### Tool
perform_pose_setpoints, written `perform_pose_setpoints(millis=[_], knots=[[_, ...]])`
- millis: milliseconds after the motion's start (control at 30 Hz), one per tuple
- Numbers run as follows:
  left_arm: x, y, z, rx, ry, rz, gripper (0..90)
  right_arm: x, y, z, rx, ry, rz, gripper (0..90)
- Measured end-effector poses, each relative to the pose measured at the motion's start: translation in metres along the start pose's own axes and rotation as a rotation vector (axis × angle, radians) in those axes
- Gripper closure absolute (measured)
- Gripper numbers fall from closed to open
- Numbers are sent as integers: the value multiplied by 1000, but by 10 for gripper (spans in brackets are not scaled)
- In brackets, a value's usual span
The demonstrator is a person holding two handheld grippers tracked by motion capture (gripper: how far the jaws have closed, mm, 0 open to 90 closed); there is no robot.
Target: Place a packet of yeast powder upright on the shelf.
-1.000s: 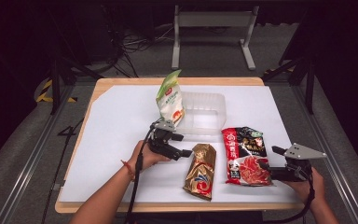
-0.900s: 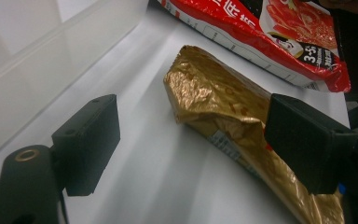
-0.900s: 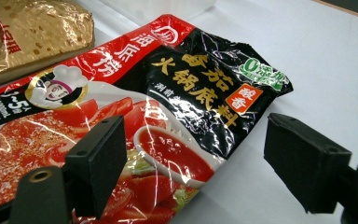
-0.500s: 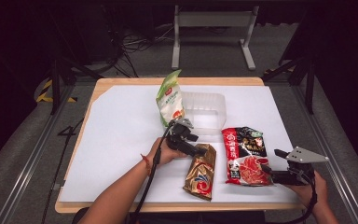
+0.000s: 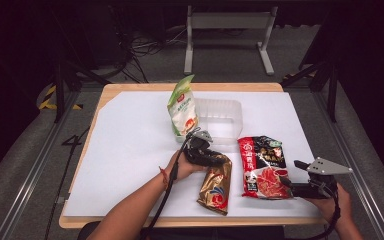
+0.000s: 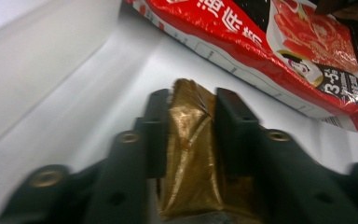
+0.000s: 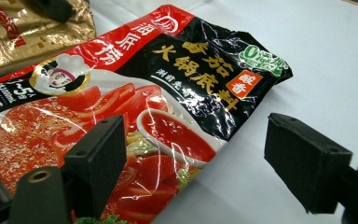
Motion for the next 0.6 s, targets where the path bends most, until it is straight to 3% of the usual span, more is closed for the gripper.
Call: perform_pose_setpoints(millis=[133, 267, 300, 400, 600], knots=[[-1, 3, -5, 7, 35, 4, 840, 0, 0, 0, 0, 3, -1, 212], [2, 17, -24, 29, 142, 24, 864, 1, 1, -2, -3, 11, -4, 211], [2, 17, -24, 29, 142, 24, 865, 1, 1, -2, -3, 11, -4, 211], [5, 28, -48, 28, 229, 42, 865, 1, 2, -3, -5, 18, 2, 211], [7, 30, -84, 27, 353, 18, 867, 1, 3, -3, -8, 21, 6, 210]])
Point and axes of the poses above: each handheld gripper's, and its own axes: z roughly forward along the jaws, x roughly out of its top, y roughly to its right, the point moved 1 cm from there along z, roughly forward along the jaws, and after that the axes turned 13 degrees about -z, right-handed, at the moved point
